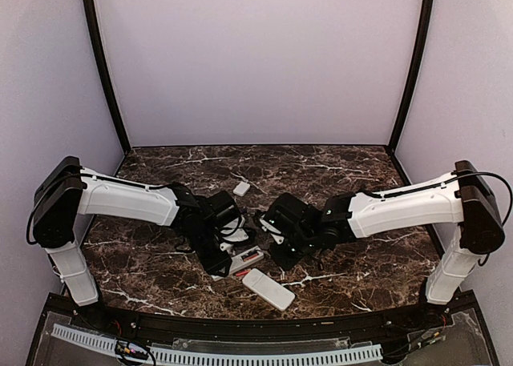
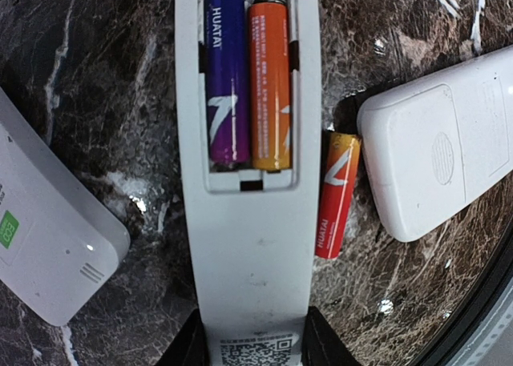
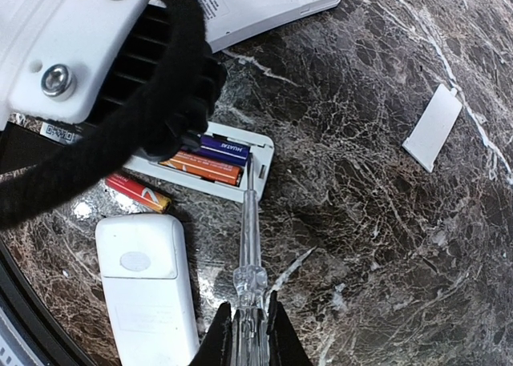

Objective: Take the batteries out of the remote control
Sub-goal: Remove the battery from the remote control without the battery cover.

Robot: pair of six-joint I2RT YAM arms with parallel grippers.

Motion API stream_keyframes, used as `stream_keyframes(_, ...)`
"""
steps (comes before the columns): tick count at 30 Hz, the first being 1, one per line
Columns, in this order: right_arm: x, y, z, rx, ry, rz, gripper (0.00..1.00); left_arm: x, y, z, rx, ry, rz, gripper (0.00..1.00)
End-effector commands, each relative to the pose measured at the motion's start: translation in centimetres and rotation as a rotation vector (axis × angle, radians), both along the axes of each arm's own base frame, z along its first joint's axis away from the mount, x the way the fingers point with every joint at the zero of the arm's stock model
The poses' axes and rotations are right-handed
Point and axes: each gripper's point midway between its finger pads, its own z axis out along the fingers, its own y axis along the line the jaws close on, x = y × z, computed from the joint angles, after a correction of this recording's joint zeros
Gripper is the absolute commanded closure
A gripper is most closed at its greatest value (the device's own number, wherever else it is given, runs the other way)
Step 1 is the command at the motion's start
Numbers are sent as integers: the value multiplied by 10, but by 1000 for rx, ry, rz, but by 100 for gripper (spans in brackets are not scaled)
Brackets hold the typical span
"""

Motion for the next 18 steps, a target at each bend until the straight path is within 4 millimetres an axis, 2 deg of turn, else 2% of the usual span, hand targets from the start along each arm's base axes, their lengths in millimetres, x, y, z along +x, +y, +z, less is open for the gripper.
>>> stream_keyframes(1, -17, 8, -10, 23, 57, 36, 100, -3, 4, -4, 33, 9, -12, 94)
stream_keyframes(5, -22, 19, -3, 110, 96, 42, 100, -3, 5, -5, 34, 11, -13, 94)
stream_keyframes(9, -31, 31, 14, 229, 155, 66, 100, -3, 4, -5, 34, 12, -14, 94)
stream_keyframes(18, -44, 38, 41, 377, 227, 103, 100, -3, 5, -7, 43, 15, -12, 95)
